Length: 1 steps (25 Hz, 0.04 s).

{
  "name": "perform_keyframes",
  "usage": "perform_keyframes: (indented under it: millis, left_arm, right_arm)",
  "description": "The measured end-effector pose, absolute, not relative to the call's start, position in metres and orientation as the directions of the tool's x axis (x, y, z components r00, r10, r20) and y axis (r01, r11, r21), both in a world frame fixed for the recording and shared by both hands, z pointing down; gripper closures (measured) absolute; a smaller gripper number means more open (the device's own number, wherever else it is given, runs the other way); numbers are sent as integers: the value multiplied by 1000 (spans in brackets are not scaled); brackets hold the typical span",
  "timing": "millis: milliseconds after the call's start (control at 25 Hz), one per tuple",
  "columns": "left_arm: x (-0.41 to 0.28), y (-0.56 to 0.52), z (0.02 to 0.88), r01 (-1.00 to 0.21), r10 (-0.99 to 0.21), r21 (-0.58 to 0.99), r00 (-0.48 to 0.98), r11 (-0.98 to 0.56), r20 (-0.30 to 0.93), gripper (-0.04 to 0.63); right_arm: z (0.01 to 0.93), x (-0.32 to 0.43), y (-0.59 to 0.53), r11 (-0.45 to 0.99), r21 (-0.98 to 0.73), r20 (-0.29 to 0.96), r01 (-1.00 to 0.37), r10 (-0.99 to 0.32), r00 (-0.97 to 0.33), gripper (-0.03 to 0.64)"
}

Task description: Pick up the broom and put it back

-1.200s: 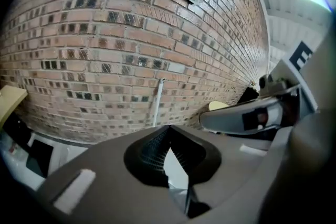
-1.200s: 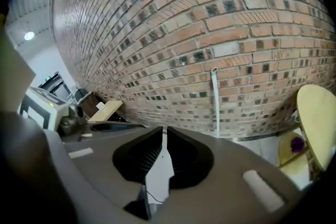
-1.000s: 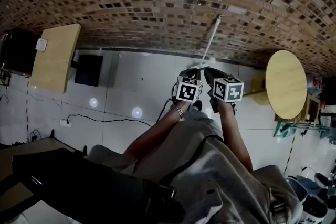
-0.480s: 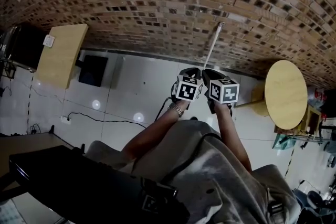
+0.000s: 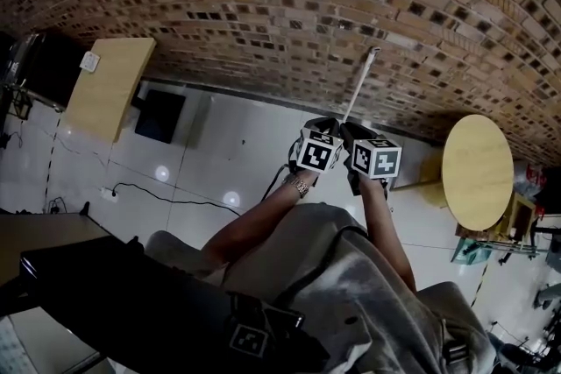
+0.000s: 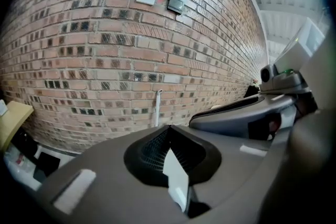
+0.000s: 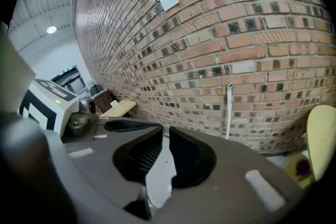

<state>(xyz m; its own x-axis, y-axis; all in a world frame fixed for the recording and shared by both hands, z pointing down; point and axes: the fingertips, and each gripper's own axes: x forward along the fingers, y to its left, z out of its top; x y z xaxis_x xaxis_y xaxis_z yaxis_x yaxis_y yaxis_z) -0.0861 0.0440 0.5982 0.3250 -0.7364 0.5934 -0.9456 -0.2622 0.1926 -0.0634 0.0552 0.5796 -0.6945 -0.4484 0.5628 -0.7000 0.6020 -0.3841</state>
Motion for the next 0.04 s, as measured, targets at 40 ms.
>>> perform_keyframes:
  millis: [40]
  left_arm:
    - [-85,44,598,-945,-736,192,326,-264,594,595]
  right_arm:
    - [580,-62,55,600,-383,563,-702,-451,-692,594]
